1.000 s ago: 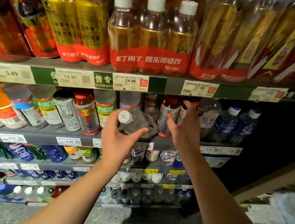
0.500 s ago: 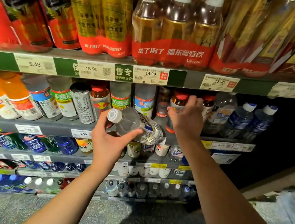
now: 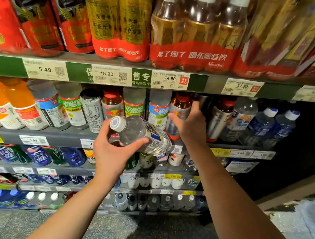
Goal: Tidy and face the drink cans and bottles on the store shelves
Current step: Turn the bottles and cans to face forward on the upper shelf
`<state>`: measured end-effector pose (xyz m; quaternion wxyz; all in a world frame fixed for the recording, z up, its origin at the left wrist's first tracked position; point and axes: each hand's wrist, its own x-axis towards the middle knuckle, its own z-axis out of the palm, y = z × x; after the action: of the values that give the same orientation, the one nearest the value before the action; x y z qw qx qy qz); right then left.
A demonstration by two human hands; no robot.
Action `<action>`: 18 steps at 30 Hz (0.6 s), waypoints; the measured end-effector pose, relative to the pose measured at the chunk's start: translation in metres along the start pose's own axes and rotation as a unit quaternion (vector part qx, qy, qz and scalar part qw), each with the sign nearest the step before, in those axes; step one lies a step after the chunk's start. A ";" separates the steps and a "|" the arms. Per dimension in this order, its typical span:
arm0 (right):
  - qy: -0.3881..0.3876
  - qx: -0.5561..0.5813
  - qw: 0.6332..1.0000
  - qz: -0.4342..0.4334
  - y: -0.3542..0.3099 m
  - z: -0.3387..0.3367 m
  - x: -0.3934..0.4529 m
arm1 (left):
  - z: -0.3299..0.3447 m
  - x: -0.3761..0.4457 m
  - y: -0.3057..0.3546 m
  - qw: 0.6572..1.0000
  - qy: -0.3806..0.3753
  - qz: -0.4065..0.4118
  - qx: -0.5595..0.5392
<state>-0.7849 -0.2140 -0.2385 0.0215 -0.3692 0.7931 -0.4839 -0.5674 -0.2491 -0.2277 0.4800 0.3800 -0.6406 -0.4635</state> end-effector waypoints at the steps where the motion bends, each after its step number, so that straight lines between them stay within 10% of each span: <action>1: -0.003 0.004 1.000 0.006 0.002 -0.003 -0.002 | 0.000 0.000 -0.001 1.000 -0.001 0.000 0.001; 7: 0.260 -0.014 0.964 0.051 0.040 -0.038 -0.020 | 0.005 -0.002 -0.001 1.000 0.001 -0.001 -0.004; 18: 0.238 -0.048 0.956 0.162 0.058 -0.021 -0.001 | 0.016 -0.005 0.008 1.000 -0.027 0.015 0.002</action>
<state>-0.8255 -0.1828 -0.2735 -0.1081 -0.1107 0.8466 -0.5092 -0.5815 -0.2387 -0.2231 0.4688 0.3591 -0.6596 -0.4649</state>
